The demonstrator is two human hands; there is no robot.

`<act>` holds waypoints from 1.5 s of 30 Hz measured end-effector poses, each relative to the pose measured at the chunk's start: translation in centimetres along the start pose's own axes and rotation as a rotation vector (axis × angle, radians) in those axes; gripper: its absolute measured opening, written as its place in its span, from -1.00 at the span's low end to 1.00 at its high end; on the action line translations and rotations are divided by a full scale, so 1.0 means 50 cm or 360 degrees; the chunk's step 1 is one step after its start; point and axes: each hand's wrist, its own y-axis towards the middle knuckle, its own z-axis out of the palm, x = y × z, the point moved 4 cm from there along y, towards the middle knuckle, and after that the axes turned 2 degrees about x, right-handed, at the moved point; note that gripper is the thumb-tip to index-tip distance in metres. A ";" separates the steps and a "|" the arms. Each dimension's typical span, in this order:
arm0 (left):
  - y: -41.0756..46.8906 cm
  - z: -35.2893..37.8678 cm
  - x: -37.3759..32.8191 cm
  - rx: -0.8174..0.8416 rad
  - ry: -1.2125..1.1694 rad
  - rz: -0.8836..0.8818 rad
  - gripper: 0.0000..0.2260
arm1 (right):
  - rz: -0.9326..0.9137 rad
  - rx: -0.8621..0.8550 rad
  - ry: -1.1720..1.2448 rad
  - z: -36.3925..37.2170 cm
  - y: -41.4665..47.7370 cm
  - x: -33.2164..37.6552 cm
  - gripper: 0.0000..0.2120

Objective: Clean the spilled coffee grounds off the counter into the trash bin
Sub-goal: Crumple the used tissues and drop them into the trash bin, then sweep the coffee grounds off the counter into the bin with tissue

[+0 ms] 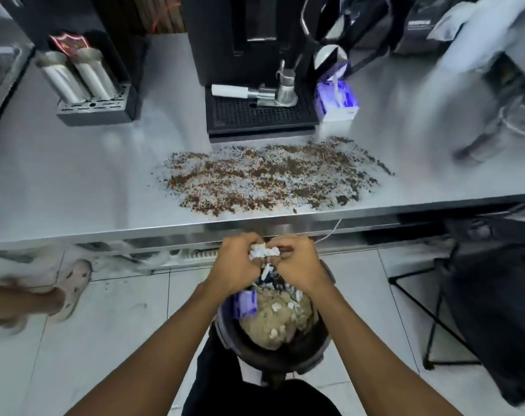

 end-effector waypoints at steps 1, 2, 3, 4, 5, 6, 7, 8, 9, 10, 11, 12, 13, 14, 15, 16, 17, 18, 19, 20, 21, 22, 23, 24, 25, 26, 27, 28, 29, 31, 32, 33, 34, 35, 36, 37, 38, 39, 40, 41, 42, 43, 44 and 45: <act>-0.013 0.025 -0.001 0.0035 0.0013 -0.0018 -0.75 | 0.0015 -0.0005 -0.0033 -0.001 -0.016 -0.022 -0.75; -0.026 0.049 -0.001 0.0073 0.0032 -0.0042 -0.75 | 0.0034 0.0003 -0.0056 -0.003 -0.031 -0.041 -0.74; -0.039 0.069 -0.001 0.0100 0.0050 -0.0050 -0.75 | 0.0052 0.0018 -0.0086 -0.005 -0.046 -0.058 -0.73; -0.051 0.086 0.000 0.0126 0.0072 -0.0066 -0.74 | 0.0070 0.0029 -0.0125 -0.007 -0.059 -0.072 -0.72; -0.062 0.101 0.001 0.0141 0.0087 -0.0080 -0.71 | 0.0096 0.0040 -0.0155 -0.009 -0.069 -0.085 -0.73; -0.072 0.115 0.004 0.0169 0.0101 -0.0108 -0.68 | 0.0123 0.0054 -0.0155 -0.008 -0.078 -0.099 -0.74; -0.082 0.127 0.004 0.0205 0.0112 -0.0122 -0.67 | 0.0150 0.0065 -0.0136 -0.007 -0.085 -0.113 -0.74; -0.090 0.139 0.003 0.0239 0.0116 -0.0135 -0.68 | 0.0173 0.0075 -0.0127 -0.006 -0.091 -0.127 -0.75; -0.097 0.150 0.004 0.0269 0.0120 -0.0149 -0.71 | 0.0196 0.0085 -0.0130 -0.005 -0.097 -0.139 -0.75; -0.104 0.159 0.001 0.0295 0.0128 -0.0157 -0.72 | 0.0216 0.0093 -0.0148 -0.004 -0.102 -0.151 -0.75; -0.109 0.167 -0.001 0.0313 0.0140 -0.0155 -0.71 | 0.0227 0.0101 -0.0161 -0.004 -0.105 -0.161 -0.75; -0.113 0.174 -0.002 0.0328 0.0150 -0.0160 -0.69 | 0.0231 0.0116 -0.0179 -0.004 -0.108 -0.168 -0.74; -0.117 0.179 -0.004 0.0353 0.0158 -0.0164 -0.65 | 0.0227 0.0141 -0.0201 -0.004 -0.110 -0.175 -0.72; -0.121 0.184 -0.005 0.0393 0.0172 -0.0171 -0.62 | 0.0227 0.0185 -0.0235 -0.004 -0.112 -0.181 -0.69; -0.124 0.189 -0.005 0.0428 0.0185 -0.0170 -0.60 | 0.0232 0.0241 -0.0275 -0.003 -0.115 -0.186 -0.66; -0.125 0.191 -0.005 0.0455 0.0197 -0.0176 -0.58 | 0.0242 0.0292 -0.0311 -0.003 -0.117 -0.191 -0.64; -0.126 0.191 -0.006 0.0459 0.0198 -0.0176 -0.57 | 0.0256 0.0327 -0.0328 -0.003 -0.118 -0.197 -0.62; -0.125 0.188 -0.006 0.0459 0.0193 -0.0180 -0.57 | 0.0272 0.0343 -0.0331 -0.004 -0.119 -0.201 -0.62; -0.122 0.184 -0.007 0.0446 0.0188 -0.0168 -0.58 | 0.0287 0.0343 -0.0335 -0.005 -0.118 -0.204 -0.62; -0.118 0.179 -0.009 0.0437 0.0189 -0.0157 -0.60 | 0.0287 0.0338 -0.0342 -0.006 -0.115 -0.204 -0.63; -0.111 0.175 -0.012 0.0429 0.0187 -0.0143 -0.62 | 0.0276 0.0340 -0.0341 -0.007 -0.110 -0.201 -0.65; -0.103 0.167 -0.017 0.0426 0.0175 -0.0133 -0.66 | 0.0263 0.0345 -0.0318 -0.008 -0.105 -0.193 -0.68; -0.093 0.159 -0.026 0.0422 0.0157 -0.0111 -0.70 | 0.0257 0.0345 -0.0282 -0.011 -0.099 -0.183 -0.71; -0.080 0.148 -0.037 0.0415 0.0143 -0.0081 -0.74 | 0.0241 0.0324 -0.0246 -0.017 -0.092 -0.167 -0.74; -0.064 0.136 -0.050 0.0396 0.0134 -0.0035 -0.77 | 0.0223 0.0279 -0.0216 -0.025 -0.083 -0.152 -0.76; -0.045 0.123 -0.061 0.0378 0.0126 0.0006 -0.79 | 0.0214 0.0221 -0.0189 -0.037 -0.072 -0.135 -0.77; -0.026 0.109 -0.075 0.0350 0.0111 0.0051 -0.80 | 0.0194 0.0159 -0.0167 -0.052 -0.060 -0.117 -0.76; -0.005 0.094 -0.090 0.0312 0.0084 0.0090 -0.79 | 0.0168 0.0101 -0.0158 -0.069 -0.046 -0.099 -0.73; 0.019 0.077 -0.107 0.0272 0.0054 0.0131 -0.76 | 0.0141 0.0043 -0.0138 -0.089 -0.030 -0.079 -0.72; 0.071 0.049 -0.145 0.0215 0.0001 0.0201 -0.74 | 0.0089 -0.0089 -0.0048 -0.136 0.009 -0.040 -0.73; 0.096 0.036 -0.164 0.0186 -0.0027 0.0219 -0.75 | 0.0048 -0.0162 0.0014 -0.160 0.028 -0.018 -0.75; 0.122 0.021 -0.187 0.0153 -0.0056 0.0227 -0.75 | -0.0006 -0.0237 0.0051 -0.186 0.046 0.005 -0.77; 0.149 0.008 -0.208 0.0114 -0.0087 0.0236 -0.75 | -0.0066 -0.0303 0.0071 -0.210 0.066 0.027 -0.77; 0.175 -0.006 -0.232 0.0067 -0.0115 0.0254 -0.75 | -0.0120 -0.0361 0.0084 -0.233 0.087 0.045 -0.77; 0.203 -0.020 -0.253 0.0013 -0.0142 0.0262 -0.76 | -0.0171 -0.0416 0.0109 -0.256 0.110 0.063 -0.76; 0.232 -0.035 -0.276 -0.0043 -0.0169 0.0262 -0.77 | -0.0226 -0.0477 0.0127 -0.281 0.134 0.081 -0.76; 0.264 -0.046 -0.295 -0.0091 -0.0198 0.0258 -0.78 | -0.0285 -0.0532 0.0141 -0.306 0.161 0.093 -0.76; 0.299 -0.054 -0.312 -0.0130 -0.0217 0.0261 -0.79 | -0.0340 -0.0584 0.0143 -0.333 0.192 0.103 -0.77; 0.337 -0.060 -0.328 -0.0170 -0.0226 0.0267 -0.79 | -0.0381 -0.0632 0.0133 -0.361 0.225 0.108 -0.78; 0.376 -0.064 -0.341 -0.0217 -0.0225 0.0262 -0.79 | -0.0406 -0.0671 0.0111 -0.389 0.263 0.109 -0.79; 0.416 -0.068 -0.351 -0.0269 -0.0215 0.0254 -0.80 | -0.0414 -0.0697 0.0083 -0.414 0.304 0.105 -0.81; 0.457 -0.068 -0.358 -0.0316 -0.0203 0.0238 -0.81 | -0.0407 -0.0714 0.0040 -0.436 0.347 0.097 -0.83; 0.500 -0.065 -0.362 -0.0358 -0.0206 0.0203 -0.81 | -0.0393 -0.0723 -0.0026 -0.456 0.392 0.085 -0.84; 0.541 -0.059 -0.364 -0.0393 -0.0229 0.0146 -0.81 | -0.0376 -0.0712 -0.0113 -0.473 0.437 0.074 -0.82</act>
